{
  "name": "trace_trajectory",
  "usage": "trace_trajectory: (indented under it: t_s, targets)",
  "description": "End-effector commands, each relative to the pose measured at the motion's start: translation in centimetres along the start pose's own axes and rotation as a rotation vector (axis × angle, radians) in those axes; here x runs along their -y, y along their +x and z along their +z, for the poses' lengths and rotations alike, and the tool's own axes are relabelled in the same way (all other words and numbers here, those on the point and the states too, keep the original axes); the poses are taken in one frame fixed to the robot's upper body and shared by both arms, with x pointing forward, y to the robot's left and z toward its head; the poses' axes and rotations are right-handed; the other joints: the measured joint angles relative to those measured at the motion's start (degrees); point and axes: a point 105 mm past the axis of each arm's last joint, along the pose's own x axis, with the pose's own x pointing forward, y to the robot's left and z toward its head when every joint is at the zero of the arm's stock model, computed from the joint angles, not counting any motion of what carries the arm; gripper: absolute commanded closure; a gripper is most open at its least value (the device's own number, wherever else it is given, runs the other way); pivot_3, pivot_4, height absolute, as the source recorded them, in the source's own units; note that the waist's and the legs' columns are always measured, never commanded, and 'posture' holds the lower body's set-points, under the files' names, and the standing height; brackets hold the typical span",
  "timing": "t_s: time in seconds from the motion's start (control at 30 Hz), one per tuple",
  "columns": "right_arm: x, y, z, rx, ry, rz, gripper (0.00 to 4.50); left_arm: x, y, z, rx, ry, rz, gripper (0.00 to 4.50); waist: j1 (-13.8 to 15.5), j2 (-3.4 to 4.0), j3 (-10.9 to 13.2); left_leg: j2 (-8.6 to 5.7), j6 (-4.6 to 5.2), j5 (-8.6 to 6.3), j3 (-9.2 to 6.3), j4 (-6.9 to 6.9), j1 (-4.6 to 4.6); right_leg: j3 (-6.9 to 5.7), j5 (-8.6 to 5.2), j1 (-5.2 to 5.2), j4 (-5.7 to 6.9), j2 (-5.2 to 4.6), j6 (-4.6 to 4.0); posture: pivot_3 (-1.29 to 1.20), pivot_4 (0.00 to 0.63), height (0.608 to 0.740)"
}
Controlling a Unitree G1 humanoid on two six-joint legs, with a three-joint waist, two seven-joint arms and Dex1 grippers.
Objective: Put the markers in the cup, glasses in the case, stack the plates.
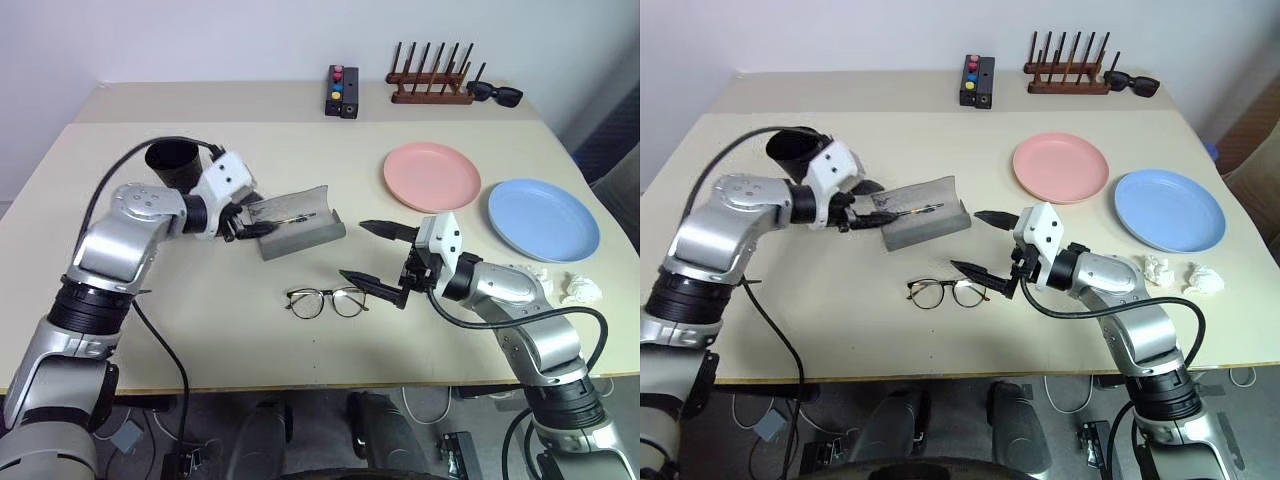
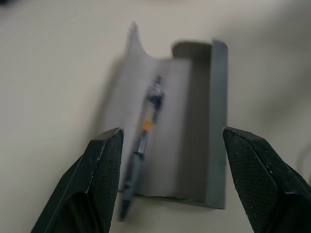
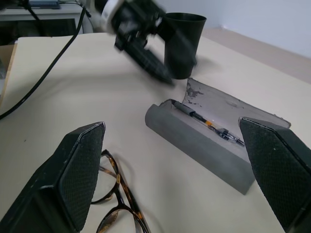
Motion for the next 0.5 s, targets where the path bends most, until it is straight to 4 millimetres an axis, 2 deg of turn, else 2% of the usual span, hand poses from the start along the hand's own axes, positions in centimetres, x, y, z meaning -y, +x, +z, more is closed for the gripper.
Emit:
trace_trajectory:
  t_s: [0.03, 0.17, 0.37, 0.5]
  targets:
    - [0.1, 0.0, 0.6, 0.014, -0.019, 0.000, 0.00, -0.7, 0.4, 0.6, -0.036, 0.010, 0.031, 1.22, -0.05, 0.00, 0.00, 0.00, 0.00, 0.00, -0.01, 0.01, 0.00, 0.00, 0.00, 0.00, 0.00, 0.01, 0.00, 0.00, 0.150, 0.735]
    - [0.2, 0.0, 0.4, 0.009, -0.018, -0.006, 0.00, -0.8, 2.0, 0.7, -0.081, 0.003, 0.025, 1.22, -0.08, 0.00, 0.00, 0.00, 0.00, 0.00, -0.01, 0.00, 0.00, 0.00, 0.00, 0.00, 0.00, 0.02, 0.00, 0.00, 0.150, 0.735]
    - [0.4, 0.0, 0.2, 0.005, -0.017, -0.013, 0.00, -2.3, 3.1, 1.2, -0.092, -0.012, 0.057, 1.22, -0.18, 0.00, 0.00, -0.01, 0.00, 0.00, -0.01, 0.02, 0.00, 0.00, 0.00, 0.00, 0.00, 0.02, 0.00, 0.00, 0.150, 0.735]
    - [0.4, -0.1, 0.1, 0.002, -0.017, -0.016, 0.00, -3.0, 3.6, 0.4, -0.137, -0.002, 0.066, 1.22, -0.20, 0.00, 0.00, -0.01, 0.00, 0.00, -0.01, 0.02, -0.01, 0.00, 0.00, -0.02, 0.02, 0.03, 0.00, 0.00, 0.150, 0.735]
